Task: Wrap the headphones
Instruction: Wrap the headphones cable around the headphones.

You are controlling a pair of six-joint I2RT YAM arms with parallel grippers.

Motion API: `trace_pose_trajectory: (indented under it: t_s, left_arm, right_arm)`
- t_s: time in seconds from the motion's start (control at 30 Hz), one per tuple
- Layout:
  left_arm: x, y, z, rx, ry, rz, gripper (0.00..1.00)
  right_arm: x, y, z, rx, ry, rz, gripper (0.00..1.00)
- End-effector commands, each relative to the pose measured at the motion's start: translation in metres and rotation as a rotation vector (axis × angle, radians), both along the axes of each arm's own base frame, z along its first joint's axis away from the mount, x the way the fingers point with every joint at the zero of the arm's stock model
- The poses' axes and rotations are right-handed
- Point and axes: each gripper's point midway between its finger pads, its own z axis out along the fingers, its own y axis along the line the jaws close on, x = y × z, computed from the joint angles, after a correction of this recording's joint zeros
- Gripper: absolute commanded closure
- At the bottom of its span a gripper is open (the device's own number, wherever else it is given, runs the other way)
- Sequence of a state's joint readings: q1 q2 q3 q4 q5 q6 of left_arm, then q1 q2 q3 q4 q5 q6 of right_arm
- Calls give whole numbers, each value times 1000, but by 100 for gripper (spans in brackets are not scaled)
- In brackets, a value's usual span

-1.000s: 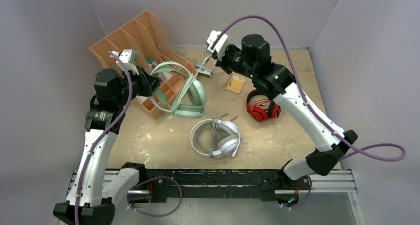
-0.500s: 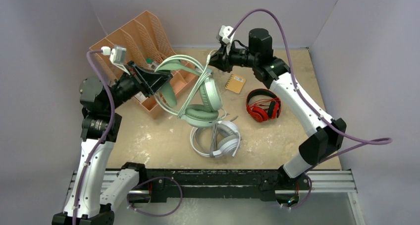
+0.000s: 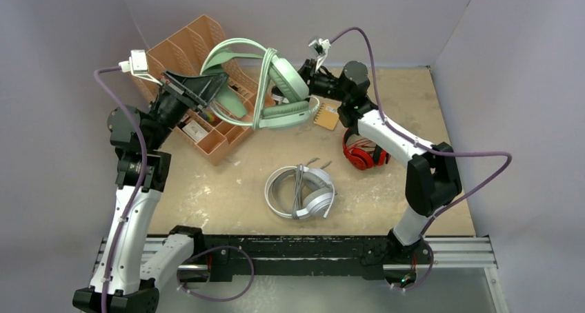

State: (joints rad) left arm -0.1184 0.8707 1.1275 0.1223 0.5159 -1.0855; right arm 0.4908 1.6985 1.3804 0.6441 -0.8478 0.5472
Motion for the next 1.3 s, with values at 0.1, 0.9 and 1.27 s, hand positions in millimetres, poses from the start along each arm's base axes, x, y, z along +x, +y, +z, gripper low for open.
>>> trace_pose_trajectory:
  t_s: [0.1,0.9,1.27]
  left_arm:
    - [-10,29,69,-281,-157,93,100]
    - [-1,18,15,-93,-227,109,100]
    - [11,16,-22,36,-177,140,100]
  right_arm:
    - [-17,10,26,239,120,77,100]
    - [-32,-71,-74,-471,209,-243,10]
    - [-22,-161,-30,-576,179,-638,1]
